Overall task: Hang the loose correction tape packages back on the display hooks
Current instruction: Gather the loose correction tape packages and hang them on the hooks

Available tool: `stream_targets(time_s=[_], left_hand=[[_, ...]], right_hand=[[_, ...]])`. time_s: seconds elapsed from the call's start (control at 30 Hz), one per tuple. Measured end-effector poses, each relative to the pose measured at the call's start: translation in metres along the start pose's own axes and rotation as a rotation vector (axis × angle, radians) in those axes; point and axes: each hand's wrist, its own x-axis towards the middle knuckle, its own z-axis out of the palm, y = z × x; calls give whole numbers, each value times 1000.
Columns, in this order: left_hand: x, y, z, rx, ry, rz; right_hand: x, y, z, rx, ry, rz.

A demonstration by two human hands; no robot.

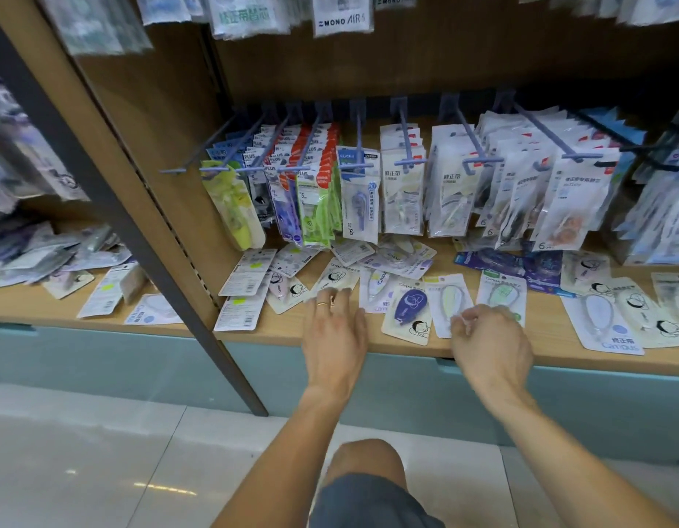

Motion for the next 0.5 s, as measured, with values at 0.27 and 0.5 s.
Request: stream_targets(time_s=[0.27, 0.5], left_hand=[[15, -50, -2, 112, -279, 38], [61, -81, -9, 273, -286, -13]], right_hand=[[5, -96, 52, -67, -342, -675], [59, -136, 89, -368, -386, -631]])
